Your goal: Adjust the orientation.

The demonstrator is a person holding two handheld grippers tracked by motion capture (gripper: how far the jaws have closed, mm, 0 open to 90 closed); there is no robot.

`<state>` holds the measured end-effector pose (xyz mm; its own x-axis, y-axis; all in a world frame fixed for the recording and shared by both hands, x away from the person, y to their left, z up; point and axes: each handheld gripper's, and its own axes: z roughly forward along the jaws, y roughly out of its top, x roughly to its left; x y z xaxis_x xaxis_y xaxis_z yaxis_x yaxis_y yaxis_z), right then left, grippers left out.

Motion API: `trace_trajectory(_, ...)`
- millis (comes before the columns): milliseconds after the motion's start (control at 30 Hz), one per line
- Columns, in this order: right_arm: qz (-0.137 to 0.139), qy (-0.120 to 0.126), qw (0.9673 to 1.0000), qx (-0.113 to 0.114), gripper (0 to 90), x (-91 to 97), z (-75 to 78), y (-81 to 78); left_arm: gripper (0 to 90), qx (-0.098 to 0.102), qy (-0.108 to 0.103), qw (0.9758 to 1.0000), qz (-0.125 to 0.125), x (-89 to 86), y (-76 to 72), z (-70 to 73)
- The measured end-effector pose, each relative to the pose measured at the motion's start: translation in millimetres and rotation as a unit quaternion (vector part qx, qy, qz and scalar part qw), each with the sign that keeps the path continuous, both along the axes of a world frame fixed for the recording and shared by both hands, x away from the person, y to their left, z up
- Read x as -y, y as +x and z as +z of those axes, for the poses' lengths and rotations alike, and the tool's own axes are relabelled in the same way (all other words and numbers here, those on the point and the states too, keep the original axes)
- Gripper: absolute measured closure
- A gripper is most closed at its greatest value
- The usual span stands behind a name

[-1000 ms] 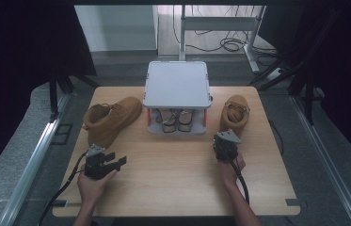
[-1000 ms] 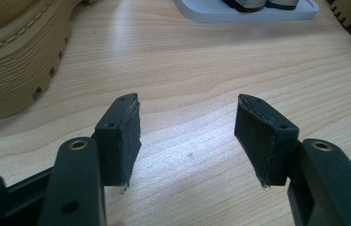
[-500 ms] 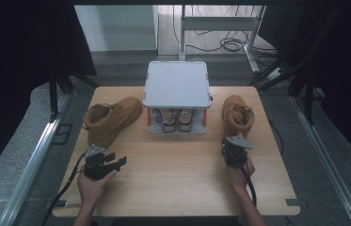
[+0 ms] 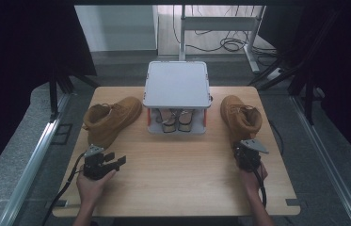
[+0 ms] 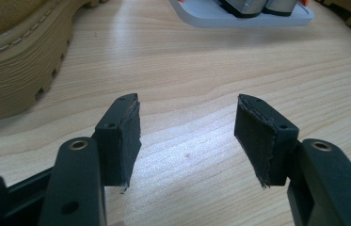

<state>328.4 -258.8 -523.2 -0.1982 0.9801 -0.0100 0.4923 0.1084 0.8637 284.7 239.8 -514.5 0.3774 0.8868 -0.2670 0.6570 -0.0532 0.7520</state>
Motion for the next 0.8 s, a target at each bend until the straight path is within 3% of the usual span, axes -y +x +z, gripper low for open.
trace_trajectory(267,-0.014,0.006,0.9998,0.008,89.7,22.2,0.8,-3.5,41.7,0.004,0.001,1.0000,0.004,-3.1,-0.9,2.2)
trace_trajectory(533,-0.013,0.003,0.9998,0.012,89.7,28.8,0.0,-4.6,41.7,0.004,0.005,1.0000,0.002,-3.4,-0.5,1.6)
trace_trajectory(800,-0.037,0.006,0.9992,0.013,89.7,42.2,0.3,-5.6,41.7,0.008,0.005,0.9999,0.007,-7.1,-1.3,3.6)
